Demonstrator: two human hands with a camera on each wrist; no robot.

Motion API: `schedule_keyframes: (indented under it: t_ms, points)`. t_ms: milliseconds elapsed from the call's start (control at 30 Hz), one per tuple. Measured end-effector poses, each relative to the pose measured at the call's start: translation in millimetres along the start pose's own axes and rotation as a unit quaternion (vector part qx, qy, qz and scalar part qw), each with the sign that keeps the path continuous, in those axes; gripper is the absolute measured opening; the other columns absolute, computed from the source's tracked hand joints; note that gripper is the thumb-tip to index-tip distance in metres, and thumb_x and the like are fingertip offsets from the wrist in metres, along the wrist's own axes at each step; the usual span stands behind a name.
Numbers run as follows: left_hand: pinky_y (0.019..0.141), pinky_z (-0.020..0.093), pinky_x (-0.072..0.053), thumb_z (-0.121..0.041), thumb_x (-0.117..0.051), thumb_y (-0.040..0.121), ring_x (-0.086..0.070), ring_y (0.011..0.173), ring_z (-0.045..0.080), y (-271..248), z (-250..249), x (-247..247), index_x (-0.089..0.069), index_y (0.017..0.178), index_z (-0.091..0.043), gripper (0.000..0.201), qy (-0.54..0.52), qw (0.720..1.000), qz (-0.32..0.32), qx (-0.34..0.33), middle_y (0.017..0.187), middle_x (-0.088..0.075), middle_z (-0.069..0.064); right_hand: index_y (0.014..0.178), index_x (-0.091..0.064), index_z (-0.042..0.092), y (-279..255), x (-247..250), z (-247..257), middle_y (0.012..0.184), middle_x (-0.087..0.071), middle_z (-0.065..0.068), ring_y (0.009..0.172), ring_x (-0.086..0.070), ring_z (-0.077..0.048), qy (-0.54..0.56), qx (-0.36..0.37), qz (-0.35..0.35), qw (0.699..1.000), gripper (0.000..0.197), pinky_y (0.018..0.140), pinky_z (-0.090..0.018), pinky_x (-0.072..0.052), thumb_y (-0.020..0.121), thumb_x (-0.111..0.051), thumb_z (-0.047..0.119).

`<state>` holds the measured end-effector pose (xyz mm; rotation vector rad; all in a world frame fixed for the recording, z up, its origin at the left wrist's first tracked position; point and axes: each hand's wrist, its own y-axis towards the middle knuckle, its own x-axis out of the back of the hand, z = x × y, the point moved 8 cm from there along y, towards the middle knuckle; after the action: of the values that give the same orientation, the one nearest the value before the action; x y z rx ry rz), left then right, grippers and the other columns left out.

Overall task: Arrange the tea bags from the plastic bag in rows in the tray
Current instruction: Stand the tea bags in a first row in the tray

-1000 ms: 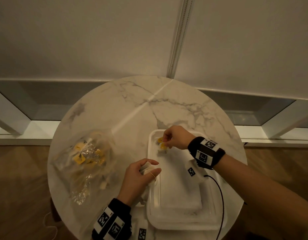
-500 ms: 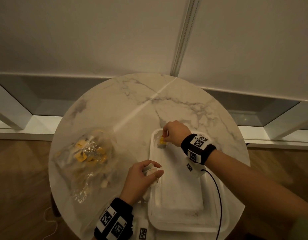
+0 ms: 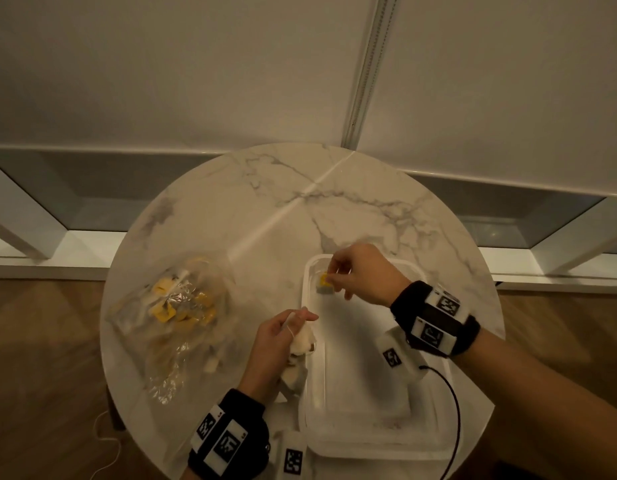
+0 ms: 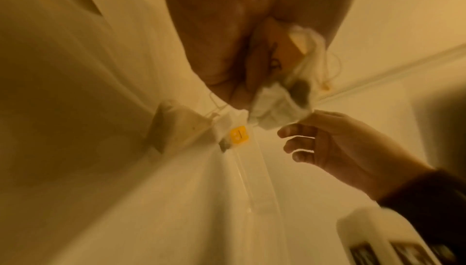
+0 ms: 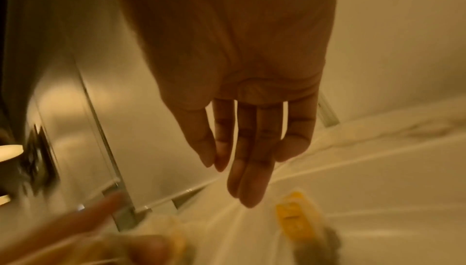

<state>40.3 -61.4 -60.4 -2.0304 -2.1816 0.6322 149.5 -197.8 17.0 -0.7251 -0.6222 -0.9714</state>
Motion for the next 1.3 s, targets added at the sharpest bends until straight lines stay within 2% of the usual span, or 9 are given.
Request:
schedule_keyframes:
  t_ms: [100,200,333,500,700,800,933,1100,1300]
  points:
    - [0.055,0.03,-0.03,-0.045,-0.05,0.096,-0.04,0.062,0.027,2,9,3,-0.075,0.087,-0.011,0.043,-0.081,0.995,-0.015,0.064,0.066,-0.058,0.016,0.082,-0.07,0.01,-34,-11,26,0.07,-0.072,-0.005,0.056,-0.068,-0.02,0.108,0.048,0.048,0.992,0.011,0.064,-0.033,-0.059,0.09,-0.068,0.017]
    - [0.046,0.024,-0.018,-0.052,-0.049,0.093,-0.035,0.045,0.014,2,13,-4,-0.072,0.092,-0.007,0.051,-0.162,0.981,0.004,0.103,0.063,-0.055,0.011,0.095,-0.07,0.013,-55,-26,38,0.075,-0.073,-0.002,0.058,-0.069,-0.018,0.137,0.072,0.062,0.986,0.009,0.066,-0.031,-0.057,0.087,-0.071,0.017]
    - [0.034,0.014,-0.025,-0.045,-0.054,0.093,-0.04,0.04,0.006,-3,13,-14,-0.07,0.092,-0.005,0.043,-0.227,0.967,0.01,0.119,0.061,-0.054,0.004,0.108,-0.071,0.021,-67,-33,54,0.086,-0.068,0.005,0.068,-0.061,-0.008,0.092,0.154,0.031,0.983,0.022,0.064,-0.015,-0.046,0.087,-0.068,0.015]
    - [0.03,0.014,-0.019,-0.045,-0.05,0.091,-0.033,0.032,0.006,-7,13,-26,-0.068,0.075,-0.007,0.046,-0.227,0.964,0.037,0.131,0.053,-0.045,0.006,0.098,-0.074,0.02,-67,-32,55,0.088,-0.061,0.002,0.072,-0.057,-0.01,0.012,0.195,0.016,0.981,0.014,0.073,-0.035,-0.051,0.084,-0.074,0.024]
    - [0.035,0.016,-0.016,-0.032,-0.058,0.08,-0.038,0.039,0.009,-11,10,-37,-0.069,0.061,-0.011,0.031,-0.217,0.964,0.068,0.139,0.055,-0.05,0.009,0.097,-0.072,0.027,-72,-32,61,0.097,-0.052,0.007,0.071,-0.051,-0.007,-0.042,0.234,0.045,0.97,0.014,0.068,-0.03,-0.048,0.085,-0.072,0.033]
    - [0.032,0.016,-0.016,-0.031,-0.056,0.084,-0.043,0.039,0.011,-15,7,-41,-0.069,0.071,-0.009,0.03,-0.235,0.957,0.088,0.148,0.06,-0.052,0.012,0.092,-0.073,0.022,-69,-29,56,0.093,-0.055,0.006,0.073,-0.054,-0.009,-0.035,0.226,0.039,0.973,0.012,0.069,-0.034,-0.049,0.087,-0.072,0.032]
    - [0.032,0.016,-0.013,-0.044,-0.048,0.094,-0.012,0.049,0.017,-19,9,-42,-0.072,0.089,-0.012,0.04,-0.245,0.952,0.114,0.145,0.073,-0.056,0.018,0.083,-0.068,0.014,-60,-14,37,0.082,-0.067,0.001,0.069,-0.063,-0.01,0.063,0.153,0.014,0.986,0.012,0.063,-0.018,-0.044,0.087,-0.073,0.023]
    - [0.03,0.013,-0.015,-0.046,-0.04,0.096,-0.046,0.038,0.012,-28,8,-45,-0.063,0.106,0.002,0.055,-0.265,0.946,0.091,0.164,0.081,-0.061,0.016,0.086,-0.065,0.0,-56,-16,15,0.074,-0.069,-0.002,0.067,-0.068,-0.011,0.184,0.071,0.078,0.977,0.013,0.064,-0.017,-0.048,0.09,-0.068,0.012]
    - [0.032,0.015,-0.014,-0.056,-0.043,0.088,-0.022,0.031,0.007,-29,19,-46,-0.065,0.099,0.001,0.063,-0.219,0.951,0.131,0.175,0.066,-0.053,0.017,0.085,-0.067,0.002,-49,14,-9,0.072,-0.067,-0.002,0.066,-0.061,-0.008,0.231,0.03,-0.002,0.972,0.01,0.058,-0.019,-0.044,0.088,-0.071,0.011]
